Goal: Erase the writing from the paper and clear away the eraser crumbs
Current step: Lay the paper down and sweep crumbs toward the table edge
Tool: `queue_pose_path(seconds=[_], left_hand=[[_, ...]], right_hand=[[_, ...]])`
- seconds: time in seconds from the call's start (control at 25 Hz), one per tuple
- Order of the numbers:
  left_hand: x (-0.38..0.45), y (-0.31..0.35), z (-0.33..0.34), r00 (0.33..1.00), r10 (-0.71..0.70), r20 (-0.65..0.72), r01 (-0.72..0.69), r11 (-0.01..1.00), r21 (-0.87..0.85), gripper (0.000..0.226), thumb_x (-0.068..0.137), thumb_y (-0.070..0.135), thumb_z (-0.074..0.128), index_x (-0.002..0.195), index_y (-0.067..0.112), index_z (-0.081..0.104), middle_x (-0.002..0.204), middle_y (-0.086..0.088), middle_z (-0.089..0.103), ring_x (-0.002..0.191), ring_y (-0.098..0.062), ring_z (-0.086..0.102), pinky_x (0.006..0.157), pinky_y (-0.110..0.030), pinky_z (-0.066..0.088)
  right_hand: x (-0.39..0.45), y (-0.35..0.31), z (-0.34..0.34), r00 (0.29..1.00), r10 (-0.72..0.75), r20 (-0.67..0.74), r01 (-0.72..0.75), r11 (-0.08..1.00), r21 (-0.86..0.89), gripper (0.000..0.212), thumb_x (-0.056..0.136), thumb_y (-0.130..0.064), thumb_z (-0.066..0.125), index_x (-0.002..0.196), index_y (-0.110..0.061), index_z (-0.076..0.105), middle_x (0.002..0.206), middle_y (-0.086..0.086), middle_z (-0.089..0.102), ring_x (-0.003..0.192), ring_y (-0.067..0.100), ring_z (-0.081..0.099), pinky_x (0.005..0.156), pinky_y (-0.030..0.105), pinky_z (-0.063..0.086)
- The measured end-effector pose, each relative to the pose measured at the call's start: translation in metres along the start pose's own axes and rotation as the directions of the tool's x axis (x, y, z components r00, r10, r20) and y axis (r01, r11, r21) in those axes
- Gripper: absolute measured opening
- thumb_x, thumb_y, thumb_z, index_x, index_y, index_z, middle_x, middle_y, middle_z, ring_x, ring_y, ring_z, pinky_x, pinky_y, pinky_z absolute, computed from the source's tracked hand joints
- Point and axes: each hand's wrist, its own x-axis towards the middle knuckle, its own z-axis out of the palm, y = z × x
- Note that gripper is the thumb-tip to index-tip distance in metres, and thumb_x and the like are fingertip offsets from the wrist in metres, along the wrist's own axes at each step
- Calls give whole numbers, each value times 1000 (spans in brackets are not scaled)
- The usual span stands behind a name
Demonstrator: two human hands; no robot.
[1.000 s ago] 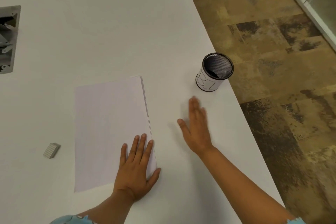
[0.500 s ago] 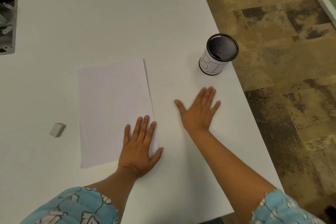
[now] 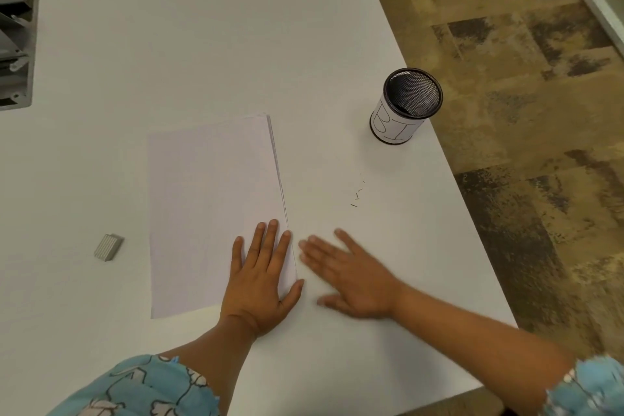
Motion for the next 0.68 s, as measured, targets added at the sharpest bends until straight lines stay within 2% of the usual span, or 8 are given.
queue_pose_path(seconds=[0.2, 0.36, 0.4, 0.44, 0.52, 0.56, 0.6, 0.68], left_hand=[[-1, 0, 0, 1000, -12, 9, 12, 1000, 11, 73, 88, 59, 15, 148, 16, 11, 156, -8, 9, 144, -25, 5, 112, -48, 3], [-1, 1, 0, 1000, -14, 8, 14, 1000, 5, 74, 88, 60, 13, 147, 15, 14, 155, -9, 11, 143, -25, 5, 111, -48, 4], [-1, 0, 0, 1000, -13, 9, 13, 1000, 4, 74, 88, 60, 13, 147, 15, 14, 155, -9, 12, 143, -24, 3, 111, -48, 4], [0, 0, 0, 1000, -11, 7, 11, 1000, 3, 74, 88, 60, 14, 147, 15, 14, 155, -9, 12, 143, -23, 2, 112, -48, 4], [0, -1, 1, 1000, -8, 10, 8, 1000, -2, 74, 88, 60, 15, 147, 15, 13, 156, -8, 10, 143, -22, 0, 112, -48, 3], [0, 0, 1, 1000, -8, 11, 8, 1000, -2, 74, 88, 60, 16, 148, 15, 12, 156, -8, 9, 143, -22, 0, 113, -48, 2], [0, -1, 1, 1000, -8, 10, 8, 1000, -1, 74, 88, 60, 15, 148, 15, 12, 156, -8, 9, 143, -22, 0, 113, -48, 2], [0, -1, 1, 1000, -10, 10, 10, 1000, 1, 74, 88, 59, 14, 148, 16, 11, 156, -8, 9, 143, -21, -1, 113, -47, 1]], right_hand=[[42, 70, -29, 988, 134, 79, -128, 988, -81, 74, 90, -56, 24, 144, -12, 1, 154, 8, 1, 141, 21, -6, 113, 47, -9], [51, 72, -36, 956, 294, -12, -294, 952, -78, 75, 90, -57, 24, 144, -8, 3, 154, 12, 2, 141, 24, -7, 114, 49, -7], [46, 62, -33, 964, 260, -58, -263, 964, -41, 75, 89, -57, 24, 143, -7, 8, 153, 13, 6, 141, 26, -3, 114, 51, -4], [40, 48, -27, 982, 169, -82, -169, 986, 1, 75, 88, -57, 24, 143, -7, 12, 153, 13, 9, 141, 26, 1, 114, 51, -2], [28, 24, -14, 996, -80, -31, 81, 997, 13, 75, 87, -58, 22, 144, -9, 10, 152, 9, 8, 142, 23, 2, 114, 50, -4], [28, 23, -11, 992, -127, 24, 127, 992, -9, 76, 88, -59, 23, 144, -11, 7, 153, 8, 6, 142, 21, 0, 113, 50, -6], [33, 29, -12, 992, -110, 54, 111, 993, -25, 76, 88, -60, 25, 144, -12, 5, 154, 7, 5, 142, 20, -2, 113, 51, -7], [51, 50, -23, 997, 51, 61, -49, 998, -27, 76, 89, -57, 30, 144, -12, 4, 154, 8, 5, 142, 21, -4, 113, 53, -7]])
